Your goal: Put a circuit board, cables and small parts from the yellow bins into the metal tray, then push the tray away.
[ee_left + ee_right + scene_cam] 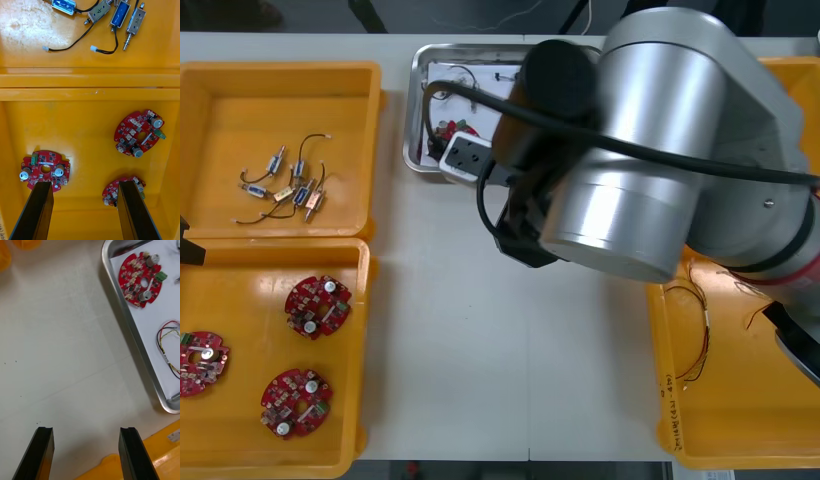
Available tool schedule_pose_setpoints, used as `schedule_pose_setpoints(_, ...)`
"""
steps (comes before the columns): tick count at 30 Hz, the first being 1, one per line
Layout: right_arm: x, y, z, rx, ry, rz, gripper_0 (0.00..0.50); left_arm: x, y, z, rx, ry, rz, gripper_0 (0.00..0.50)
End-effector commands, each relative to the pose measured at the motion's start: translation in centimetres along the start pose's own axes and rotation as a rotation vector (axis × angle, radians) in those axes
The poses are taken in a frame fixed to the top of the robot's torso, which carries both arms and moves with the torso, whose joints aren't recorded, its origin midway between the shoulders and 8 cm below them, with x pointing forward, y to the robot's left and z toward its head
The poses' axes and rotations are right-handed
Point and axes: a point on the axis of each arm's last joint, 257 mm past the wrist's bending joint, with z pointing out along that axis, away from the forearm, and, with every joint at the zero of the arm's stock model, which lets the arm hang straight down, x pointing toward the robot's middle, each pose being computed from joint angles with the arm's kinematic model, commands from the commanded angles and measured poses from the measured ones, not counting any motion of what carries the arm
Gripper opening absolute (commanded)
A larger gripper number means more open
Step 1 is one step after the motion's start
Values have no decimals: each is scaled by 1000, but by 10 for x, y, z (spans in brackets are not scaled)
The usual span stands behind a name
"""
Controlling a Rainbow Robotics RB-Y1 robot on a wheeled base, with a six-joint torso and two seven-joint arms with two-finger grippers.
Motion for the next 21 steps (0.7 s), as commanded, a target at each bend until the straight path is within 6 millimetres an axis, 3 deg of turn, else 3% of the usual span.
schedule_pose_setpoints(1, 14, -25, -20, 9, -85, 194, 500, -3, 12, -14, -43, -20, 76, 500)
schedule_pose_setpoints(11, 94, -83, -28, 50, -51, 711, 500, -3, 12, -14, -43, -20, 76, 500)
schedule_pose_setpoints(12, 94, -83, -28, 50, -51, 711, 500, -3, 12, -14, -43, -20, 76, 500)
schedule_pose_setpoints(14, 114, -101, -29, 69, -40, 841, 500, -3, 12, -14, -43, -20, 76, 500)
schedule_pose_setpoints(15, 114, -101, -29, 69, -40, 841, 500, -3, 12, -14, -43, -20, 76, 500)
schedule_pose_setpoints(21, 169, -139, -29, 126, 23, 1012, 500, -3, 12, -14, -43, -20, 76, 500)
